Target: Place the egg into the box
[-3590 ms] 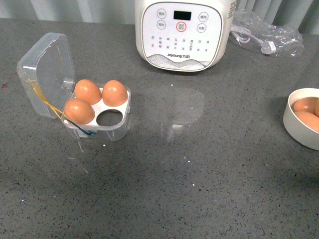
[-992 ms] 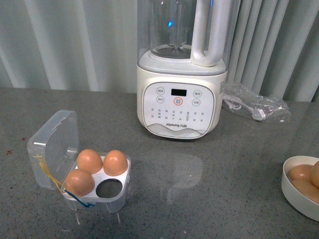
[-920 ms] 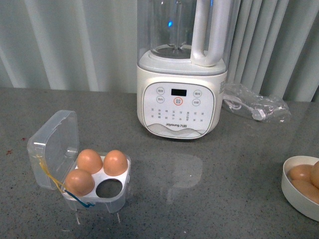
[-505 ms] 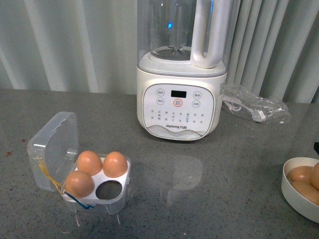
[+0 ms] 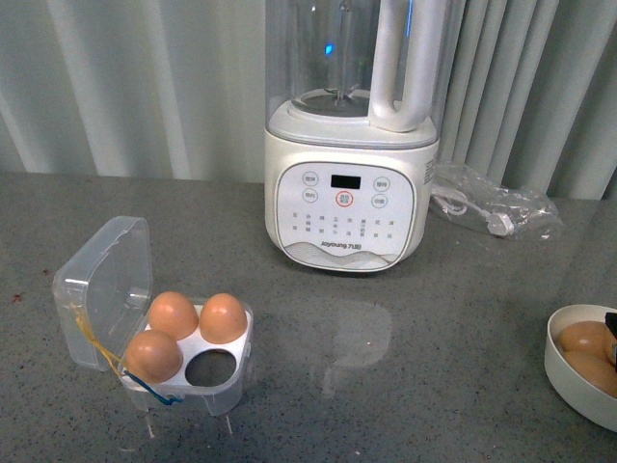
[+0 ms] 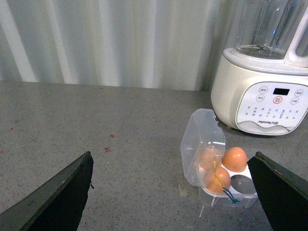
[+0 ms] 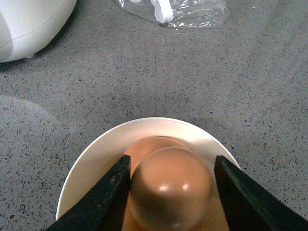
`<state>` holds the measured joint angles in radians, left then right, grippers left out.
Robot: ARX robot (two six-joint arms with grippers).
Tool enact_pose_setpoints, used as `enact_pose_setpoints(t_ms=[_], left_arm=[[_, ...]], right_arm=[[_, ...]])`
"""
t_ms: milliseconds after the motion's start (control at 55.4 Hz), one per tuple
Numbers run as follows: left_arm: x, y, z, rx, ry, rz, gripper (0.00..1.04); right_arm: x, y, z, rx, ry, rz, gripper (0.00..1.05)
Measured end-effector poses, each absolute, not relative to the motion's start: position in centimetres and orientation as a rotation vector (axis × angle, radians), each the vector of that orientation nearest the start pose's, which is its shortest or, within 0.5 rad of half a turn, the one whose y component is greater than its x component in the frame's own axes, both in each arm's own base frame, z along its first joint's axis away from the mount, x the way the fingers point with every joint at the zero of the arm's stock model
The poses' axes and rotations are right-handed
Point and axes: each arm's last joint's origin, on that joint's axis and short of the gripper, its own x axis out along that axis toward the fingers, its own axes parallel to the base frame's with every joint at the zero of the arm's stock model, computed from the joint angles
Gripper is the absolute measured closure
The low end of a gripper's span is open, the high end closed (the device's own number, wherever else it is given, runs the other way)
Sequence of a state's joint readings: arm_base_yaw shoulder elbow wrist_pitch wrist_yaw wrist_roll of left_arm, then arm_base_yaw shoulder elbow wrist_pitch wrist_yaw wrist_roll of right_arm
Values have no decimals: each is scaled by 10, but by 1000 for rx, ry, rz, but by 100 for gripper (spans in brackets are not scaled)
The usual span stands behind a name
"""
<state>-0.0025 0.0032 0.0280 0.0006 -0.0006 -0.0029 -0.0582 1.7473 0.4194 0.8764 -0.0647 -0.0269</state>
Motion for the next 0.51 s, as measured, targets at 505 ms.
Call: enact_pose_setpoints(t_ms=[505], left_arm=[[96, 0, 173, -3, -25, -2, 7]], right_arm=[[266, -9, 115, 16, 415, 132, 65]])
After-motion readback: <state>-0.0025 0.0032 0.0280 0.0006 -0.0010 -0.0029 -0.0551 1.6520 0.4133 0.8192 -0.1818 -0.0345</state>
